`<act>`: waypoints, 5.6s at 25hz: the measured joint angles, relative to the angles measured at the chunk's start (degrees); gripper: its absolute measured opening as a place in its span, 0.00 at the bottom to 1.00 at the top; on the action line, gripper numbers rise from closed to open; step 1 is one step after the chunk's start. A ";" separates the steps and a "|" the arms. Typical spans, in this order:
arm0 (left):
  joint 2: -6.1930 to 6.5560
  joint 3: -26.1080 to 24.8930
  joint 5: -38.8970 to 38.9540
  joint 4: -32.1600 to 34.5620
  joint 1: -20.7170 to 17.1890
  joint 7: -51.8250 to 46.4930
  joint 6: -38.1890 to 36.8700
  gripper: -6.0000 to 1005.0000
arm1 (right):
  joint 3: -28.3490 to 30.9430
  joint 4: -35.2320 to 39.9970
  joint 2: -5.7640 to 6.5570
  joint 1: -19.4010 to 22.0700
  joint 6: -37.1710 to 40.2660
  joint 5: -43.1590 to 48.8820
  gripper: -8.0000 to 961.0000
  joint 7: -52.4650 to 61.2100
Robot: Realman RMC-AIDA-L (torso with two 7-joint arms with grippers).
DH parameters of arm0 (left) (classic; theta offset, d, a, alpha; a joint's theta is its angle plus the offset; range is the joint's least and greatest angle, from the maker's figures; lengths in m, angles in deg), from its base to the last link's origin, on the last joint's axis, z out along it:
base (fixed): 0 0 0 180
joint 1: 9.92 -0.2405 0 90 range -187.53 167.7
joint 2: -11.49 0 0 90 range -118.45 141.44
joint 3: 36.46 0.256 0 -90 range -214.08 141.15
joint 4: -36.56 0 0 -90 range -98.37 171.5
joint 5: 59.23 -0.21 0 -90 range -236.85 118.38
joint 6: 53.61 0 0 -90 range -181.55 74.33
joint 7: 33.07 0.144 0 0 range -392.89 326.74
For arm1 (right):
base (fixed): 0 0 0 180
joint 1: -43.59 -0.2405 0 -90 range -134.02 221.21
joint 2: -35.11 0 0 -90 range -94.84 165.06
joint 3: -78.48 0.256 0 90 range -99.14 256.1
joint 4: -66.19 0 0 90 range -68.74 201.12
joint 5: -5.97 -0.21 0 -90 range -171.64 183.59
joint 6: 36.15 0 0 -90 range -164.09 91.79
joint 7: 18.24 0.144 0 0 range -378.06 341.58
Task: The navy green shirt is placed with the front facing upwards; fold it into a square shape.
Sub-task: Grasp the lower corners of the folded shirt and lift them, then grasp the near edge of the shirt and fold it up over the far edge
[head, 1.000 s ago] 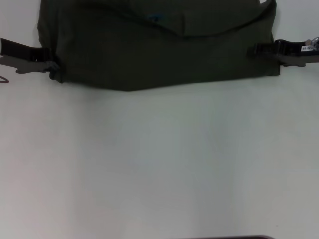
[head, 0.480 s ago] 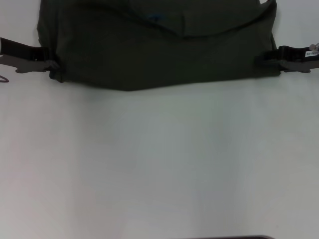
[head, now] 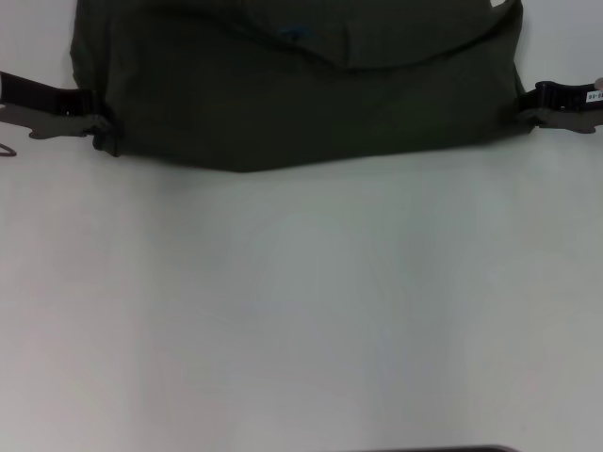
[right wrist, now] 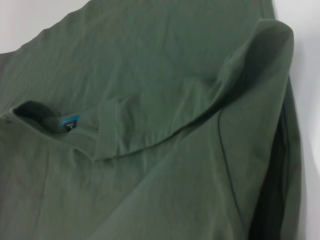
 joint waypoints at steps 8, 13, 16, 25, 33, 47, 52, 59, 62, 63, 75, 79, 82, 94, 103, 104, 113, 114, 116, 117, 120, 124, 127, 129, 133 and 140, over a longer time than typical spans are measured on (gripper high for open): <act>0.63 0.01 -0.26 0.00 0.07 0.99 -3.96 0.04 | -0.21 1.07 1.09 0.30 5.11 0.60 0.09 0.35; 2.04 0.63 -0.56 1.35 -0.23 2.16 -11.11 0.04 | -0.39 4.77 2.02 0.62 12.47 7.47 0.06 3.56; 2.10 1.04 -1.85 2.70 -0.51 3.02 -16.31 0.04 | -0.19 7.16 2.16 0.87 17.63 10.88 0.06 4.46; 0.04 1.22 -7.79 8.88 -2.86 2.78 -29.56 0.04 | -0.43 11.29 2.15 3.18 29.91 12.23 0.06 4.54; -2.73 1.48 -12.67 12.49 -4.69 3.24 -36.17 0.04 | -0.42 11.34 0.91 4.13 35.07 15.54 0.06 4.36; -0.32 -3.41 -12.73 21.78 -4.46 4.36 -45.04 0.04 | 2.03 20.74 3.29 1.49 41.64 9.01 0.06 5.41; 0.18 -6.79 -12.27 24.82 -4.10 4.67 -46.49 0.04 | 5.14 22.44 5.16 -0.06 43.42 4.70 0.06 6.00; 1.72 -12.23 -5.82 25.79 -2.77 5.15 -45.74 0.04 | 7.38 22.10 6.25 -0.10 42.72 2.30 0.06 6.49; 1.88 -13.01 -4.75 25.63 -2.26 5.06 -44.04 0.04 | 7.22 21.84 5.90 0.22 42.45 2.02 0.06 6.39; 1.78 -13.62 -4.46 25.67 -2.23 5.03 -43.36 0.04 | 7.27 21.81 5.80 0.35 42.28 1.99 0.06 6.38; 1.78 -15.44 -3.28 22.90 -2.50 4.99 -38.97 0.04 | 9.34 19.53 6.16 1.40 40.32 2.23 0.06 6.34; 1.64 -14.95 -3.31 21.29 -2.82 5.06 -36.12 0.04 | 9.07 17.20 5.73 1.67 35.07 2.23 0.06 6.27; 1.53 -14.94 -3.33 20.60 -2.51 4.96 -33.27 0.04 | 9.07 15.77 5.64 1.45 31.18 1.93 0.06 6.19; -0.16 -10.69 -3.38 14.28 3.10 3.82 -13.65 0.04 | 8.33 14.91 3.89 -4.90 16.23 -0.76 0.06 5.83; -4.08 -4.77 -3.38 11.23 5.02 4.22 4.40 0.04 | 5.76 7.34 2.65 -6.23 0.78 -0.83 0.06 3.03; -4.51 -3.99 -3.39 11.00 4.98 4.23 6.31 0.04 | 5.61 6.50 2.50 -6.23 -1.06 -0.84 0.06 2.66; -6.28 -0.06 -3.50 9.09 4.62 4.28 16.93 0.04 | 5.14 4.45 -0.56 -6.55 -14.31 -2.21 0.06 -1.73; -6.42 0.18 -3.51 9.09 4.51 4.31 17.44 0.04 | 4.92 4.37 -0.92 -6.64 -15.09 -2.21 0.06 -2.11; -6.81 0.64 -3.52 9.12 4.15 4.40 18.10 0.04 | 4.15 4.20 -1.67 -6.76 -16.74 -2.26 0.06 -2.93; -6.94 0.74 -3.52 9.21 3.99 4.41 18.24 0.04 | 3.70 4.15 -2.02 -6.77 -17.51 -2.28 0.06 -3.26; -7.15 0.75 -3.52 9.47 3.59 4.38 18.51 0.04 | 2.65 4.07 -2.82 -6.79 -19.53 -2.31 0.06 -3.68; -7.48 0.76 -3.52 9.69 3.08 3.93 20.61 0.04 | 2.14 3.97 -3.63 -6.99 -23.12 -2.31 0.06 -3.75; -7.86 0.80 -3.52 9.61 3.04 3.88 22.75 0.04 | 1.08 3.61 -4.06 -7.43 -26.77 -2.32 0.06 -3.86; -8.06 0.80 -3.51 9.61 3.21 3.87 23.42 0.04 | 0.15 3.24 -4.37 -7.85 -29.30 -2.32 0.06 -3.88; -8.50 0.79 -3.51 9.56 3.67 3.91 24.59 0.04 | -2.52 2.87 -5.72 -8.80 -35.34 -2.32 0.06 -3.88; -9.33 1.34 -3.51 9.59 4.08 4.23 25.66 0.04 | -10.03 -0.01 -7.26 -11.25 -44.71 -2.30 0.06 -3.87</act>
